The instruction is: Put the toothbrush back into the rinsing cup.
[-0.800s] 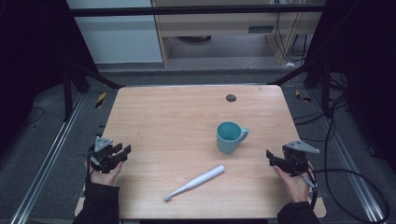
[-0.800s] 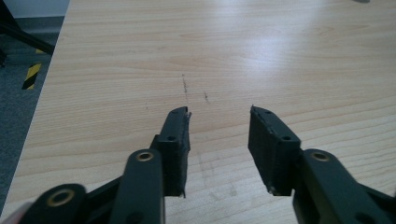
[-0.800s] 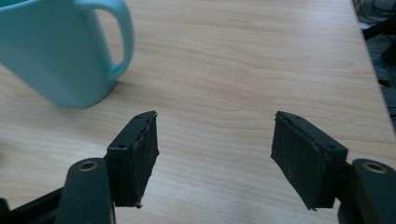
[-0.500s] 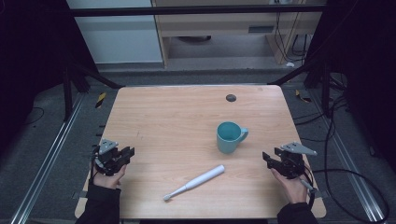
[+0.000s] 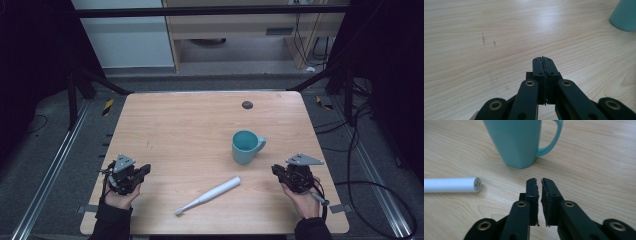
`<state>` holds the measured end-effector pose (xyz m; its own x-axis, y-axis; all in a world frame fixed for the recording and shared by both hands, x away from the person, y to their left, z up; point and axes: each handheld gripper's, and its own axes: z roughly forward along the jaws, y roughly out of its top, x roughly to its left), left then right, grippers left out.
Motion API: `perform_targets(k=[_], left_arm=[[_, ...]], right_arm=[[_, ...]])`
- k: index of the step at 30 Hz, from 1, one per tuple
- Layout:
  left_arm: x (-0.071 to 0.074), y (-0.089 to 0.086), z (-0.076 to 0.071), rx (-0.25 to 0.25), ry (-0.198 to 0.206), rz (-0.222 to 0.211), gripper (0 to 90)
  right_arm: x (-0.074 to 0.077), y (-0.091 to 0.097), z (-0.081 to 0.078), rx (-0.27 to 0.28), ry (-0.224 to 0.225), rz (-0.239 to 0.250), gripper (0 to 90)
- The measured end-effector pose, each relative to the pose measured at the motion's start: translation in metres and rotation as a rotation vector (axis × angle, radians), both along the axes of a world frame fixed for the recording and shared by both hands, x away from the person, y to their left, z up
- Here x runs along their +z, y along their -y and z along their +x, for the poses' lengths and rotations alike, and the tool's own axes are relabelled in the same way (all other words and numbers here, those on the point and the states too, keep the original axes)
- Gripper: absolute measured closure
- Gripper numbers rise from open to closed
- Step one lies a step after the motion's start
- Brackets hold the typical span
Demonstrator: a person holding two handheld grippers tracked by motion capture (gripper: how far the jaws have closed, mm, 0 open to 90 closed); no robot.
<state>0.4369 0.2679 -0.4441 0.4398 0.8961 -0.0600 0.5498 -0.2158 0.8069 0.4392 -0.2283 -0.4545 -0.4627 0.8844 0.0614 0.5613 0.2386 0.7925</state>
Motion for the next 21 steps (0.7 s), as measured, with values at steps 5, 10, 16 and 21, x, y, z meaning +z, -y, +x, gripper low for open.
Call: perform_targets(k=[5, 10, 16, 21], left_arm=[[-0.001, 0.01, -0.005, -0.041, -0.01, -0.006, 89.8], [-0.002, 0.025, -0.012, -0.099, -0.019, -0.002, 89.9], [-0.004, 0.039, -0.018, -0.151, -0.028, -0.002, 89.9], [-0.006, 0.051, -0.023, -0.197, -0.039, 0.002, 89.9]], right_arm=[[0.002, -0.009, 0.0, 0.021, -0.001, 0.008, 89.8], [0.001, -0.019, 0.002, 0.052, -0.004, 0.033, 90.0], [-0.002, -0.03, 0.005, 0.084, -0.005, 0.043, 90.0], [-0.005, -0.038, 0.008, 0.101, -0.007, 0.042, 90.0]])
